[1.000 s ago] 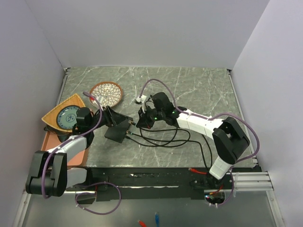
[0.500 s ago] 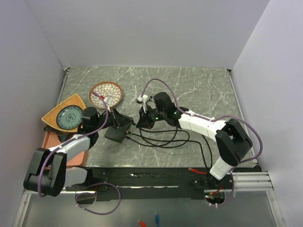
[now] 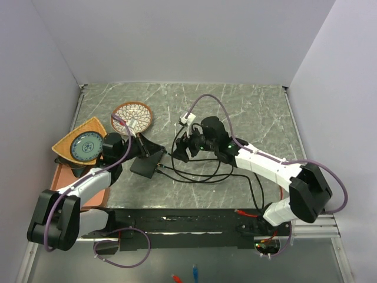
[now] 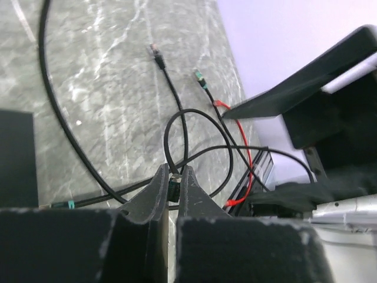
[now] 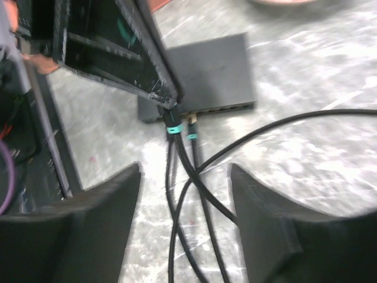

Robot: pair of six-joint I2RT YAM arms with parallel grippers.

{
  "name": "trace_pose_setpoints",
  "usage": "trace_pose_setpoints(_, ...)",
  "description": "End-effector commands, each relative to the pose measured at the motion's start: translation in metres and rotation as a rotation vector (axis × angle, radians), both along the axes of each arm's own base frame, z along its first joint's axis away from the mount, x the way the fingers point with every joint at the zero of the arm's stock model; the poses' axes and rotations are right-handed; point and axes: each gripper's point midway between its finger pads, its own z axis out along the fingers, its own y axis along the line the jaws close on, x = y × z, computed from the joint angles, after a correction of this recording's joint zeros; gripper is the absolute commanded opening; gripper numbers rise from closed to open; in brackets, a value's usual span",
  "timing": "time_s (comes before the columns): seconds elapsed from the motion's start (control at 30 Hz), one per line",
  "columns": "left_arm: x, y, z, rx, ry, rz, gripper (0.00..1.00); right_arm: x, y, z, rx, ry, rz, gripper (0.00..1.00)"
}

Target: Insert the plug into the switch port

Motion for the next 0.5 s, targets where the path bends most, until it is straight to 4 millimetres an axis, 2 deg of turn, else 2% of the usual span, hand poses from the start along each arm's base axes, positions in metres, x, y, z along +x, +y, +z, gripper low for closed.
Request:
trace_pose_setpoints(0.0, 0.013, 0.003, 0.015, -0.024, 0.065, 0.077, 0.01, 0.016, -0.004, 0.03, 0.023, -0.151, -0.125, 0.86)
trace_pose_setpoints(0.07, 0.011, 0.002, 0.017, -0.045, 0.094, 0.077, 0.01, 0.014, 0.0, 0.027, -0.005, -0.17, -0.133, 0.97)
trace_pose_setpoints(0.1, 0.011, 0.001, 0.018, -0.052, 0.099, 0.079, 0.01, 0.014, 0.002, 0.029, -0.012, -0.18, -0.135, 0.99)
trace_pose_setpoints(0.23, 0.013, 0.004, 0.019, -0.045, 0.112, 0.107, 0.01, 0.012, 0.016, 0.016, -0.086, -0.199, -0.148, 0.99)
trace_pose_setpoints(0.47, 0.014, 0.006, 0.012, -0.027, 0.149, 0.119, 0.01, 0.007, 0.039, 0.007, -0.12, -0.228, -0.128, 0.95)
